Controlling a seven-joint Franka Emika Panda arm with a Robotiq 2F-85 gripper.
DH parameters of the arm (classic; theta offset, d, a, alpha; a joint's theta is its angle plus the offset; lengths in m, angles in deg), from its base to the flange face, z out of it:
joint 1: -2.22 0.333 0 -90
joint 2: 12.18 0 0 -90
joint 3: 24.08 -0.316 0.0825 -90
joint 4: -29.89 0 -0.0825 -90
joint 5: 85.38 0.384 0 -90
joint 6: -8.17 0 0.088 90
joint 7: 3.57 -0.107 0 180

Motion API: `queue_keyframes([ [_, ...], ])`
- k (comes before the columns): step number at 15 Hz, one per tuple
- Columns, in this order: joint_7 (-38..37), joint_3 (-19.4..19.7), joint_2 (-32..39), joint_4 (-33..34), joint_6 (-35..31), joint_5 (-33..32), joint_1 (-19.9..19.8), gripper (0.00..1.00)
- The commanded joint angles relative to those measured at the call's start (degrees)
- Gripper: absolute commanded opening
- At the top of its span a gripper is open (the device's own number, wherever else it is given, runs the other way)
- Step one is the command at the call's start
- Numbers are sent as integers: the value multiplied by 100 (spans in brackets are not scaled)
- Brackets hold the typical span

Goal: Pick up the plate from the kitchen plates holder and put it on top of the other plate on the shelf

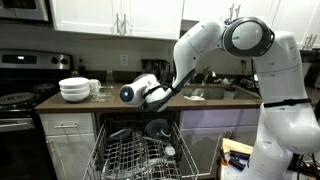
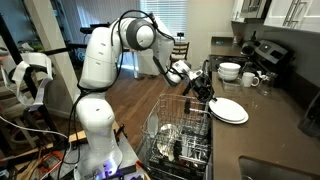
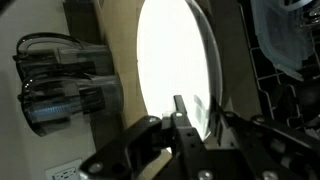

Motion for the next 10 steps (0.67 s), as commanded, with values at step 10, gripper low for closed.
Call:
queue_keyframes([
  [10, 461, -120, -446, -180, -459, 88, -101, 51],
])
